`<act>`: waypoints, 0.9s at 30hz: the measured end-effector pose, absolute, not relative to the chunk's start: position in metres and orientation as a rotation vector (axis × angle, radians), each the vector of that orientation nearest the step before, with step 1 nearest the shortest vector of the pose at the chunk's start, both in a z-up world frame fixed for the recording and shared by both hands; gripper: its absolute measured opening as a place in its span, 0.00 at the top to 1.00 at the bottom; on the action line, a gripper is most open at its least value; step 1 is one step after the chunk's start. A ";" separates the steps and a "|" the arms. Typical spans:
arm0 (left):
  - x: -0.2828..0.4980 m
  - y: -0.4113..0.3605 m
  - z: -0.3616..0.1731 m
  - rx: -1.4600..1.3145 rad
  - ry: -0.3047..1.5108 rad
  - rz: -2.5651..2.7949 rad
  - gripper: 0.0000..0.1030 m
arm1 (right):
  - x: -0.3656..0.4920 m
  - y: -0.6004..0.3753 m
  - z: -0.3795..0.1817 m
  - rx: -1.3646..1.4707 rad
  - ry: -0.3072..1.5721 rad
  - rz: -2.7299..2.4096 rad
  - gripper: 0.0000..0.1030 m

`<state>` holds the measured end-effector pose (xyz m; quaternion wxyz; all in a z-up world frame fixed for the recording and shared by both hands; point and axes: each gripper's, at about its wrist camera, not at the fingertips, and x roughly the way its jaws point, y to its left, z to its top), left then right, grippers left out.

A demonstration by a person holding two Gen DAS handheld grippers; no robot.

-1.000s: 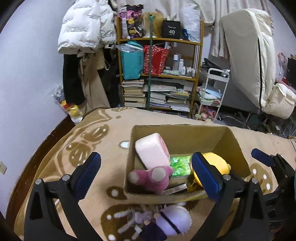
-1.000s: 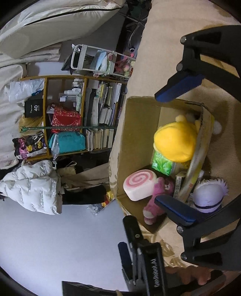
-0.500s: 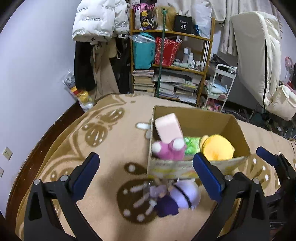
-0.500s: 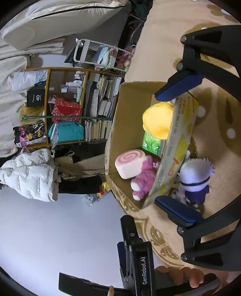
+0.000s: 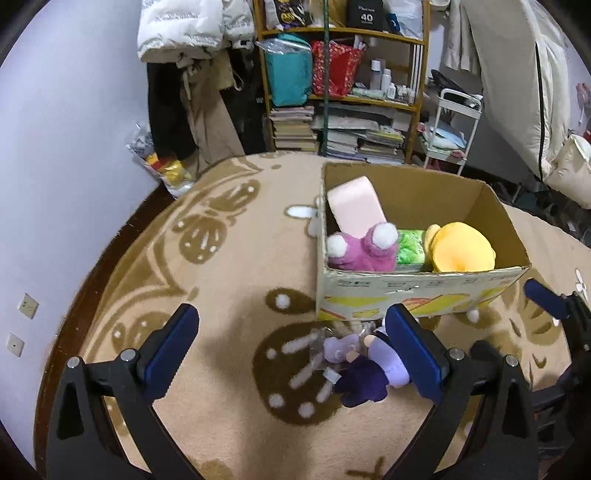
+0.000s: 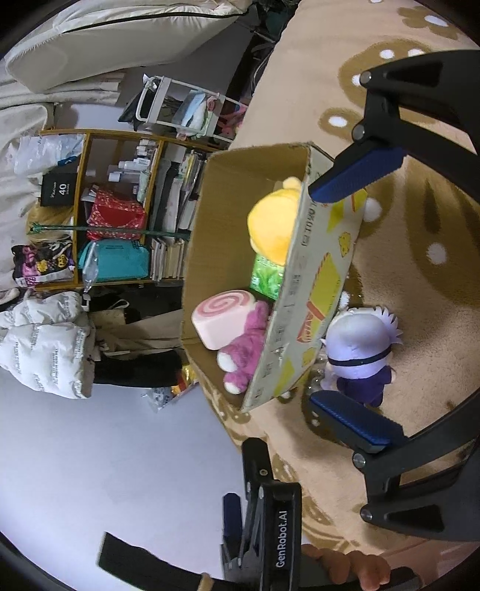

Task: Organize soft objects
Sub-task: 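Lower both tools toward the purple-and-white doll and the clear plastic bag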

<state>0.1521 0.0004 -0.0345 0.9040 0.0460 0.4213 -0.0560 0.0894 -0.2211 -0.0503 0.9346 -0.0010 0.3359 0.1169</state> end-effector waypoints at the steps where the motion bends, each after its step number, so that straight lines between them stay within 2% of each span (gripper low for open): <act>1: 0.154 0.001 -0.037 0.093 0.881 -0.118 0.03 | 0.091 -0.220 -0.053 -0.003 0.692 0.240 0.00; 27: 0.210 -0.016 -0.119 0.060 1.210 -0.187 0.03 | 0.136 -0.187 -0.131 -0.005 0.906 0.289 0.00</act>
